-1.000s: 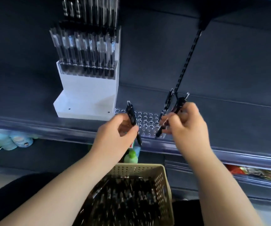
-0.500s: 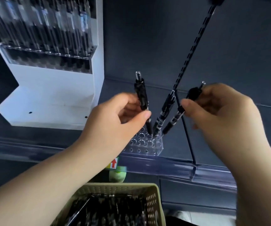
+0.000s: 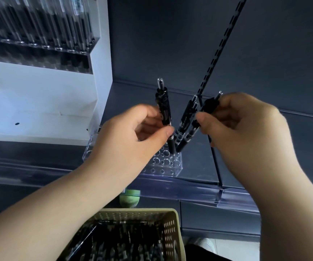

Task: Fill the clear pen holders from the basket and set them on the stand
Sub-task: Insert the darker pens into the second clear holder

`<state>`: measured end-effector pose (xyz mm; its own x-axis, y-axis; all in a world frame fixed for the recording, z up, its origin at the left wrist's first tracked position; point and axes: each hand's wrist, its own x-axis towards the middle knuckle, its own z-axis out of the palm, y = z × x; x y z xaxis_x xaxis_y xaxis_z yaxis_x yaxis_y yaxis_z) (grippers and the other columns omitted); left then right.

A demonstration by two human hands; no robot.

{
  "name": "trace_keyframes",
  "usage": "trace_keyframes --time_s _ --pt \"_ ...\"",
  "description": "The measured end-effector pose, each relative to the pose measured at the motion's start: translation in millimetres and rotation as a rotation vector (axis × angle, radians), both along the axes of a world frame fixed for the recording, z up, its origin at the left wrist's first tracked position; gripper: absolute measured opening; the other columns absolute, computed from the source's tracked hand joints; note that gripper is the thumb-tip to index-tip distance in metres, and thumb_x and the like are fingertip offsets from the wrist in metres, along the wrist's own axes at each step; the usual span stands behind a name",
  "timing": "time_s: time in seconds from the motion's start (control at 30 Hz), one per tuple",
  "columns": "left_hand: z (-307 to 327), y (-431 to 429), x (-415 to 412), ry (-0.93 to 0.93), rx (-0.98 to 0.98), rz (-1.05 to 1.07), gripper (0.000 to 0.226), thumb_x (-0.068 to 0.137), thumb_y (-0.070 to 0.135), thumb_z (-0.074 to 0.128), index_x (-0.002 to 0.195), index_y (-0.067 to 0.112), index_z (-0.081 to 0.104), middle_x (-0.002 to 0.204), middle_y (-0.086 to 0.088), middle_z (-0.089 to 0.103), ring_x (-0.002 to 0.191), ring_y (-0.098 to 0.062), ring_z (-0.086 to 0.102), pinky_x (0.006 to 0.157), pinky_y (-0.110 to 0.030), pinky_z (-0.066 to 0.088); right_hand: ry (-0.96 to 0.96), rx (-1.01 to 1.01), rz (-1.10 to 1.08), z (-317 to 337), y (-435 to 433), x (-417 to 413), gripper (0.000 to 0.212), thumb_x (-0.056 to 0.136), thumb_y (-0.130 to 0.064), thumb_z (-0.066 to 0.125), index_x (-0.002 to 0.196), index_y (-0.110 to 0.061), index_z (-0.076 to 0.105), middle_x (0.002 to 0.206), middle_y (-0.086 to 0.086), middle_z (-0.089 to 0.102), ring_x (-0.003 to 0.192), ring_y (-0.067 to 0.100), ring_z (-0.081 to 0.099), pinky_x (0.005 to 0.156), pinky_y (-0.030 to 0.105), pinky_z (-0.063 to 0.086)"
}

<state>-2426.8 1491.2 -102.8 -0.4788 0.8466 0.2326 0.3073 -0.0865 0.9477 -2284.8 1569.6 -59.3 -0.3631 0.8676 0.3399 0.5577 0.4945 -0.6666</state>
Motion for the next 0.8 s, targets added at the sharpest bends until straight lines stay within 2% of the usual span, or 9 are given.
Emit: trace_keyframes --time_s 0.1,0.2,0.5,0.57,0.8 --pt "0.0 -0.2 1.2 0.005 0.004 -0.007 0.028 0.072 0.027 0.070 0.098 0.017 0.066 0.086 0.008 0.072 0.081 -0.005 0.067 0.076 -0.017 0.053 -0.130 -0.052 0.016 -5.8 1.7 -2.0 0.012 0.078 -0.032 0.070 0.072 -0.027 0.060 0.063 -0.015 0.063 0.055 0.001 0.059 0.054 0.003 0.043" --pt "-0.3 0.0 1.4 0.013 0.011 -0.014 0.029 0.071 0.029 0.069 0.097 0.018 0.067 0.084 0.008 0.072 0.079 -0.004 0.067 0.074 -0.014 0.052 -0.244 -0.078 0.040 -11.0 2.4 -4.6 0.019 0.081 -0.030 0.069 0.068 -0.027 0.055 0.064 -0.013 0.062 0.053 -0.002 0.055 0.054 0.004 0.041" --pt "-5.3 5.3 3.1 0.068 0.064 -0.051 0.019 0.071 0.025 0.074 0.085 0.033 0.065 0.083 0.016 0.071 0.076 -0.001 0.066 0.073 -0.014 0.051 -0.264 -0.050 0.084 -11.9 1.4 -8.2 0.010 0.079 -0.028 0.071 0.076 -0.022 0.064 0.068 -0.014 0.063 0.063 -0.002 0.057 0.063 0.006 0.040" --pt "-5.9 6.5 5.3 0.092 0.064 -0.063 0.020 0.071 0.024 0.075 0.083 0.036 0.064 0.083 0.016 0.071 0.075 0.000 0.066 0.072 -0.012 0.050 -0.253 -0.083 0.082 -11.5 2.7 -6.3 0.007 0.078 -0.027 0.072 0.081 -0.021 0.068 0.068 -0.014 0.063 0.060 -0.002 0.056 0.062 0.007 0.041" --pt "-1.9 8.9 11.3 0.150 0.063 -0.072 0.025 0.069 0.021 0.078 0.074 0.039 0.061 0.080 0.020 0.068 0.068 0.004 0.064 0.065 -0.002 0.043 -0.233 -0.195 0.056 -9.8 8.8 6.3 0.019 0.078 -0.020 0.072 0.096 -0.026 0.069 0.072 -0.017 0.067 0.062 -0.004 0.058 0.059 0.005 0.045"
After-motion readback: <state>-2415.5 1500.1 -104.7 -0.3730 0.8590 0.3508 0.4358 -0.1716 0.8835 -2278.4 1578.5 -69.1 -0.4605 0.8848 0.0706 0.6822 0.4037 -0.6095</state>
